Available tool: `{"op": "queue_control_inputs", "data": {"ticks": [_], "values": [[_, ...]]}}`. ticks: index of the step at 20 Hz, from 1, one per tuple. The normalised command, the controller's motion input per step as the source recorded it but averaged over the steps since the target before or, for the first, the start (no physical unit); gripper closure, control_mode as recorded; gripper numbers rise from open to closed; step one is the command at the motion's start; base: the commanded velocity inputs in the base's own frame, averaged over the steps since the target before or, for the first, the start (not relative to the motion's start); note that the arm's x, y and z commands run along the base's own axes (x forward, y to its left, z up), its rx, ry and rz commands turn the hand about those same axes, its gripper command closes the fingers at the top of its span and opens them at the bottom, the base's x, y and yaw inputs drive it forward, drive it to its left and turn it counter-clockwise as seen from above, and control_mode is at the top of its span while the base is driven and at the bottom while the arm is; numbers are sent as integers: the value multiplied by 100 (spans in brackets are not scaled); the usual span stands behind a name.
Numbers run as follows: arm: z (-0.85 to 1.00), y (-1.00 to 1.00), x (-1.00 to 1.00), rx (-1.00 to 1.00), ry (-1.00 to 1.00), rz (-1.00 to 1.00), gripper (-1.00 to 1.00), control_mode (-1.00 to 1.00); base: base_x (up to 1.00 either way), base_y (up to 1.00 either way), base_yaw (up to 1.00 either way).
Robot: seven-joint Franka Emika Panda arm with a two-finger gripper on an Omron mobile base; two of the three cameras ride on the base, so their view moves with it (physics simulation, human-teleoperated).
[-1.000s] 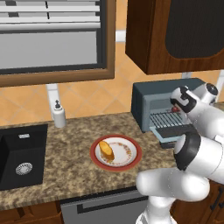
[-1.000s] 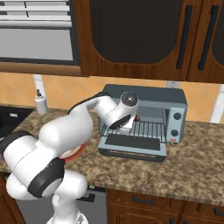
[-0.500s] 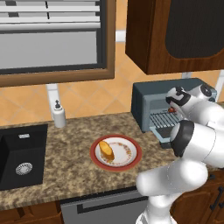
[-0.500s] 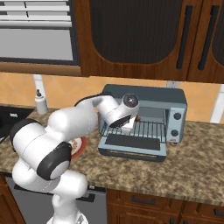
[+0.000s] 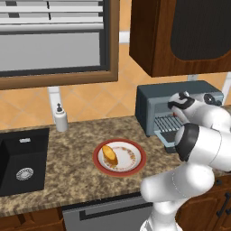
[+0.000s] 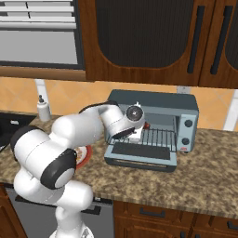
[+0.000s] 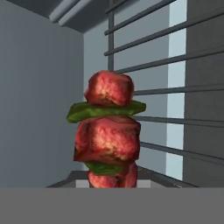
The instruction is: Pick up the kebab skewer and baguette bread, and place them inside the toaster oven. Close the toaster oven door and start by setting the timer.
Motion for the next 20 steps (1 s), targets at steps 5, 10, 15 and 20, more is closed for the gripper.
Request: {"op": "queue_control_inputs", "data": {"ticks": [5, 10, 15, 20], "values": [[0, 0, 12, 0, 1, 0, -100, -100, 0, 0, 0], [0, 0, 0, 0, 0, 0, -100, -100, 0, 0, 0], [7, 0, 3, 0, 2, 0, -100, -100, 0, 0, 0], [30, -10, -37, -4, 4, 0, -100, -100, 0, 0, 0]]}}
